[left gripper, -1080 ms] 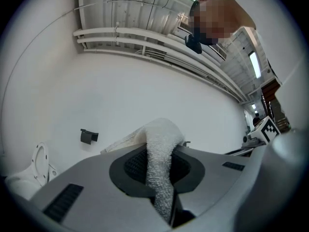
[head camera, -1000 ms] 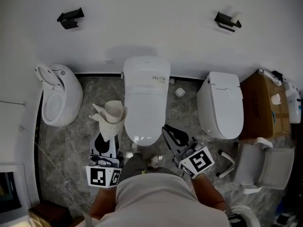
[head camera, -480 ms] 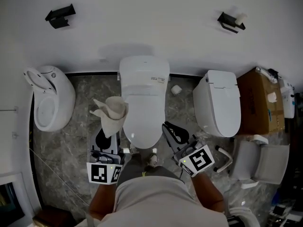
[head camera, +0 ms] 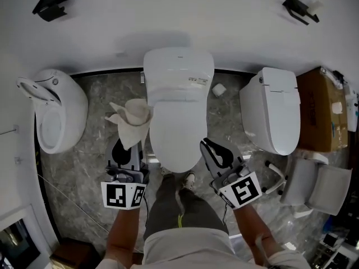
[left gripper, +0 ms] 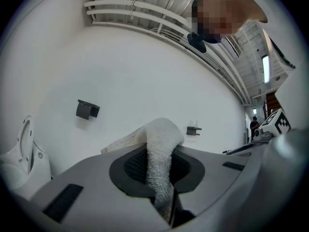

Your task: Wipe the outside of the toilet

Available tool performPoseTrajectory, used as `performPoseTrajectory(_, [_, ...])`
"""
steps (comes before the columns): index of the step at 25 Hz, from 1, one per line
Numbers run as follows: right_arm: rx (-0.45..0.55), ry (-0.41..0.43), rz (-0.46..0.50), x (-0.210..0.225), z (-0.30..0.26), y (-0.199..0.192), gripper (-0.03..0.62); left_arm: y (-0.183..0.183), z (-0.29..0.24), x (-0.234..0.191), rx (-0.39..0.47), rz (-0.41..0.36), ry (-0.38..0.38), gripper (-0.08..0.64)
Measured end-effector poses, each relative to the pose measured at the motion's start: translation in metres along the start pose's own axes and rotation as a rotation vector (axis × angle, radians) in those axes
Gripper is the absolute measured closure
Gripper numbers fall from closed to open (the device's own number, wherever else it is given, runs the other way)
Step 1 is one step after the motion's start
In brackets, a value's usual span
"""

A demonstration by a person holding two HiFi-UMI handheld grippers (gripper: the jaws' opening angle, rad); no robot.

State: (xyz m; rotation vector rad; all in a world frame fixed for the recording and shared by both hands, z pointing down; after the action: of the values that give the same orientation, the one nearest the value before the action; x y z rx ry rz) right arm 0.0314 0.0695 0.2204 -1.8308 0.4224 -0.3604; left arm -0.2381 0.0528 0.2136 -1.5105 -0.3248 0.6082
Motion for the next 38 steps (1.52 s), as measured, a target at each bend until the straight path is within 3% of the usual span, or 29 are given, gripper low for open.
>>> performPoseTrajectory(9, [0.033, -0.05, -0.035, 0.016, -0.083, -0.063, 0.54, -0.086, -0.054, -0.071, -0.047, -0.006, -0.005, 0.499])
performPoseTrajectory(18, [0.033, -0.093, -0.041, 0.04, -0.147, -0.108, 0.54, -0.15, -0.11, -0.115, -0.062, -0.029, 0.0, 0.499])
performPoseTrajectory(26, [0.029, -0.092, -0.017, 0.054, -0.188, -0.129, 0.54, -0.191, -0.155, -0.159, -0.12, -0.041, -0.011, 0.499])
performPoseTrajectory(38, [0.035, -0.085, 0.007, 0.054, -0.235, -0.147, 0.54, -0.231, -0.211, -0.232, -0.186, -0.103, 0.029, 0.499])
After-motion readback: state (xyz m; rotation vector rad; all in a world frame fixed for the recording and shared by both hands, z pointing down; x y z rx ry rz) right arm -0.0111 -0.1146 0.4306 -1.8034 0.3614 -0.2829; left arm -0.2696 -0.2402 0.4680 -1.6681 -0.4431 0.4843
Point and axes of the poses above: the fingertips, and each gripper's own axes: z backward along the fingers, x to its right, y out of its top, the point moved 10 cm from there along z, backward along the fingers, and after that the axes turned 15 degrees about -y, right-handed, at the moved point
